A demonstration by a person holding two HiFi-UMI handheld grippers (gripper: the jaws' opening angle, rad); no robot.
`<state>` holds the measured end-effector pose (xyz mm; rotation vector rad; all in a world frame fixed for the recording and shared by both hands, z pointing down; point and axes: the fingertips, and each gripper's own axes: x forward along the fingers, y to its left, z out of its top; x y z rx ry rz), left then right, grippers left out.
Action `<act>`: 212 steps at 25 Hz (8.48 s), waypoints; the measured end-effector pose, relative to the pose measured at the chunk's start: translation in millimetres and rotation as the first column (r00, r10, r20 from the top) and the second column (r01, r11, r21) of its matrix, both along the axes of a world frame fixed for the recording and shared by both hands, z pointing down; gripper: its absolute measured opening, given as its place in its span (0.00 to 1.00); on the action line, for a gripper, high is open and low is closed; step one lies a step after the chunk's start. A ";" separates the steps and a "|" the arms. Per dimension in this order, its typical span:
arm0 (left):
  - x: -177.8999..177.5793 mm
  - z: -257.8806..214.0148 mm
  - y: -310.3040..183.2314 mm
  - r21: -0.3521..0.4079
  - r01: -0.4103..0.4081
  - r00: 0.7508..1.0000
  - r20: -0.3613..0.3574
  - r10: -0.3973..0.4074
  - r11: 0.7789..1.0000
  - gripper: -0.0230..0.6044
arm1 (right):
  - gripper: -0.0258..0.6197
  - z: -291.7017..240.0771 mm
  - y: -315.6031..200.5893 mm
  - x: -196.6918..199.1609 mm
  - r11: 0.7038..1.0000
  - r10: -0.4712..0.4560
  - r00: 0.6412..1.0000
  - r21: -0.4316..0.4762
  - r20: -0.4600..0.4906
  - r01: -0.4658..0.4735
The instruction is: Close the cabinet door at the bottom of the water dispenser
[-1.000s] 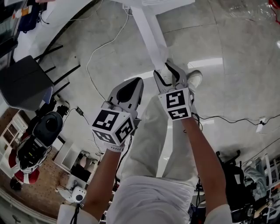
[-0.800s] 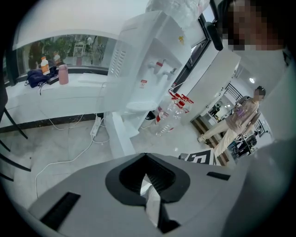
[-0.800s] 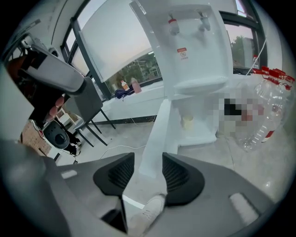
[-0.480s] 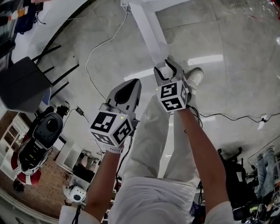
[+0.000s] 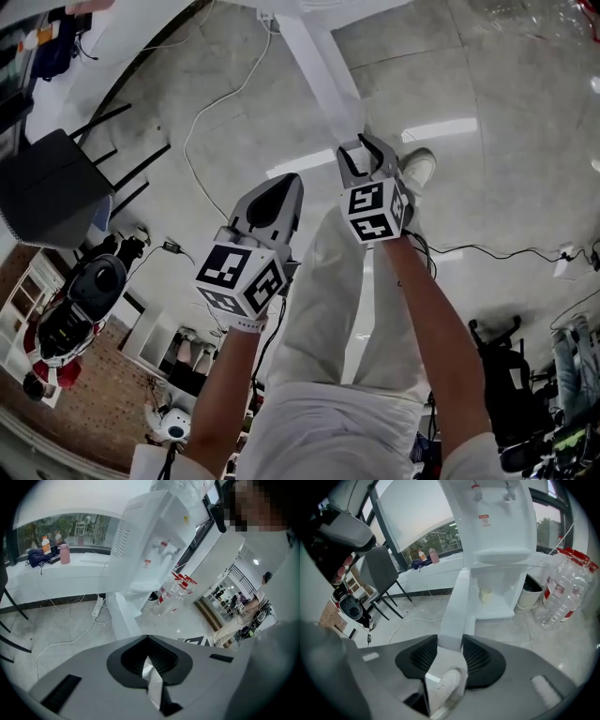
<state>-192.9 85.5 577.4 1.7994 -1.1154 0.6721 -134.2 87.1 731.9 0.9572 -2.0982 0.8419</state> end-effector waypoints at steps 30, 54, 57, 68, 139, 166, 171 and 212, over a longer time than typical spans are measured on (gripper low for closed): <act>97.0 -2.2 -57.6 -0.016 -0.153 0.988 -0.040 0.152 0.988 0.04 | 0.32 -4.5 -73.1 128.7 0.992 0.092 0.990 0.091 -0.107 -0.082; 132.0 3.5 -103.1 -0.020 -0.218 0.975 -0.058 0.216 0.976 0.04 | 0.30 -3.2 -153.0 184.1 0.983 0.161 0.983 0.105 -0.091 -0.151; 131.4 4.4 -106.1 -0.018 -0.215 0.975 -0.059 0.213 0.976 0.04 | 0.26 -3.7 -165.9 190.5 0.978 0.184 0.978 0.119 -0.095 -0.172; 131.7 2.3 -116.3 -0.003 -0.199 0.978 -0.057 0.198 0.980 0.05 | 0.22 -6.9 -204.1 203.8 0.975 0.178 0.977 0.157 -0.116 -0.158; 153.1 -15.8 -130.9 0.049 -0.185 0.982 -0.039 0.187 0.982 0.04 | 0.06 -44.5 -301.5 194.1 0.955 0.147 0.987 0.269 -0.066 -0.124; 160.0 -184.5 -76.2 0.183 -0.214 0.970 -0.077 0.231 0.960 0.04 | 0.06 -294.2 -186.0 199.1 0.932 0.123 0.991 0.335 0.057 -0.136; 150.1 -219.2 -78.9 0.214 -0.181 0.976 -0.082 0.202 0.960 0.05 | 0.06 -336.3 -170.7 200.8 0.925 0.124 0.990 0.355 0.065 -0.139; 148.9 -452.4 -79.7 0.506 -0.183 0.947 -0.141 0.290 0.843 0.04 | 0.05 -615.1 -54.6 261.1 0.818 0.220 0.963 0.510 0.153 -0.267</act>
